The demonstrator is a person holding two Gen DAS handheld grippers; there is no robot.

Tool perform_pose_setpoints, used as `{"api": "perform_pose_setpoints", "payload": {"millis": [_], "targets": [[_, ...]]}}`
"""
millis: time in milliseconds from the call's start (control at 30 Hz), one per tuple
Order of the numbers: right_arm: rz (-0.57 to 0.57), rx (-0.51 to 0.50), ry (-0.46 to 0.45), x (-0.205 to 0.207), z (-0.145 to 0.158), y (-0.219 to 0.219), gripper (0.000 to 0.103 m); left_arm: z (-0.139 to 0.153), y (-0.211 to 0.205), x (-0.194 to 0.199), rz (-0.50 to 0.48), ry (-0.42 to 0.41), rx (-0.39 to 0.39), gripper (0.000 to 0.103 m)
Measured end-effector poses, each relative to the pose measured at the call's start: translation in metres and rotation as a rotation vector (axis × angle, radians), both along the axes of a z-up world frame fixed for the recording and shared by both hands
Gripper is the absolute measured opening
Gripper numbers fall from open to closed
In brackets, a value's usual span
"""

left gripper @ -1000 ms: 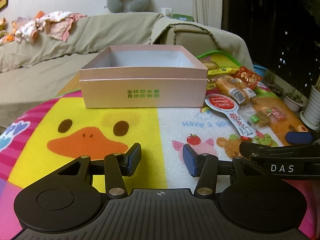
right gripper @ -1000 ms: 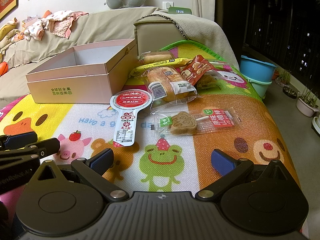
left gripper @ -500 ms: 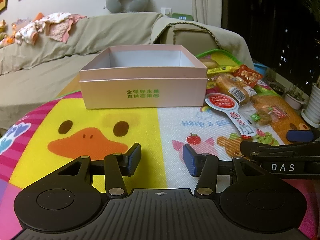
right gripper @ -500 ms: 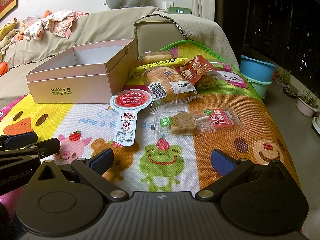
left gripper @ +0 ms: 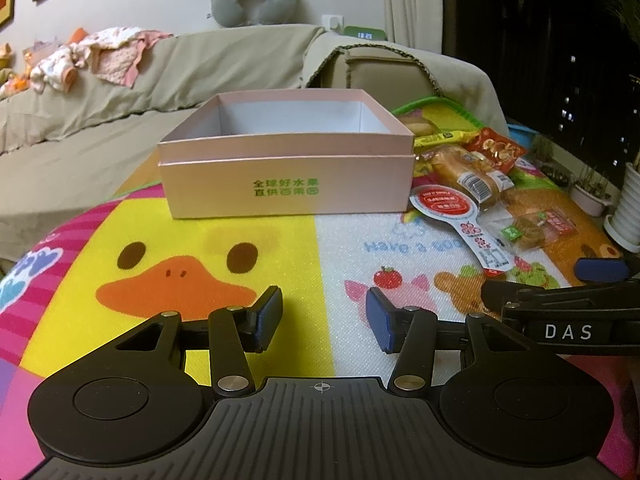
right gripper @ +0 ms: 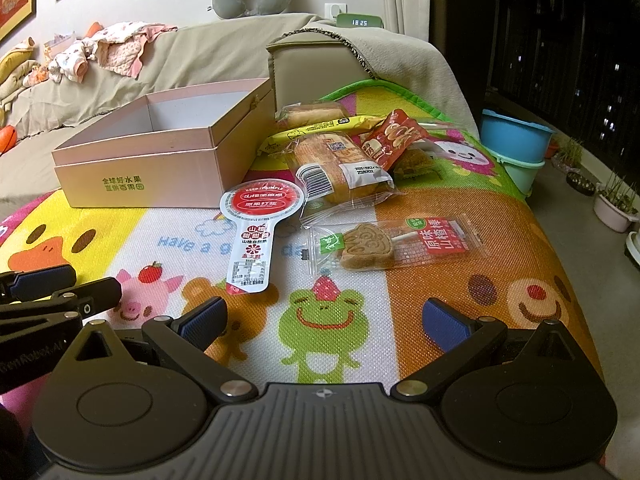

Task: Organize objects

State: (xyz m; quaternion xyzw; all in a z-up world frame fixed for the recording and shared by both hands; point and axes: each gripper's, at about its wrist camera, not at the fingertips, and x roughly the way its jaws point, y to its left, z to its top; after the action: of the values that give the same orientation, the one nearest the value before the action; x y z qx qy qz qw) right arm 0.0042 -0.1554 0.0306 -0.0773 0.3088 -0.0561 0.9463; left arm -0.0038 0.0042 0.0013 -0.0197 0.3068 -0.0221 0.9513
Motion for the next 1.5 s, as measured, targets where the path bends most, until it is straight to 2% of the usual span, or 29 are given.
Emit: {"api": "perform_pose_setpoints", "payload": {"millis": [100, 200, 300, 400, 600, 800, 900, 1000, 1200, 1267, 1433, 1467, 1500], "targets": [[0.009, 0.01, 0.01, 0.0, 0.002, -0.004, 0.103, 0.0, 0.004, 0.001, -0.002, 0.004, -0.021, 0.053], [0.03, 0.012, 0.059, 0.005, 0.007, -0.006, 0.103, 0.003, 0.002, 0.004, 0.0, 0.03, -0.008, 0.053], [0.027, 0.025, 0.152, 0.014, 0.014, -0.007, 0.103, 0.013, 0.001, 0.016, 0.011, 0.12, -0.018, 0.052], [0.019, 0.017, 0.233, 0.023, 0.018, -0.005, 0.103, 0.027, 0.012, 0.025, 0.037, 0.215, -0.076, 0.052], [0.001, 0.013, 0.349, 0.039, 0.021, -0.005, 0.103, 0.076, 0.04, 0.035, 0.135, 0.27, 0.045, 0.052], [0.007, -0.005, 0.399, 0.046, 0.023, -0.002, 0.103, 0.116, 0.096, 0.095, 0.202, 0.257, 0.013, 0.052], [-0.016, 0.005, 0.423, 0.05, 0.024, -0.002, 0.103, 0.109, 0.111, 0.14, 0.215, 0.303, 0.052, 0.052], [-0.056, 0.013, 0.466, 0.057, 0.025, 0.0, 0.103, 0.093, 0.122, 0.176, 0.211, 0.365, 0.021, 0.052], [-0.108, 0.019, 0.558, 0.075, 0.03, 0.004, 0.103, 0.075, 0.122, 0.199, 0.134, 0.4, -0.012, 0.052], [-0.128, -0.004, 0.531, 0.073, 0.04, 0.013, 0.103, 0.071, 0.123, 0.202, 0.092, 0.414, -0.06, 0.052], [-0.099, -0.093, 0.415, 0.071, 0.074, 0.053, 0.103, 0.059, 0.124, 0.204, -0.005, 0.431, -0.111, 0.051], [-0.08, -0.108, 0.402, 0.075, 0.079, 0.061, 0.103, 0.056, 0.125, 0.203, -0.011, 0.43, -0.115, 0.05], [-0.053, -0.121, 0.39, 0.079, 0.083, 0.067, 0.103, 0.055, 0.127, 0.203, -0.013, 0.427, -0.116, 0.041]]}}
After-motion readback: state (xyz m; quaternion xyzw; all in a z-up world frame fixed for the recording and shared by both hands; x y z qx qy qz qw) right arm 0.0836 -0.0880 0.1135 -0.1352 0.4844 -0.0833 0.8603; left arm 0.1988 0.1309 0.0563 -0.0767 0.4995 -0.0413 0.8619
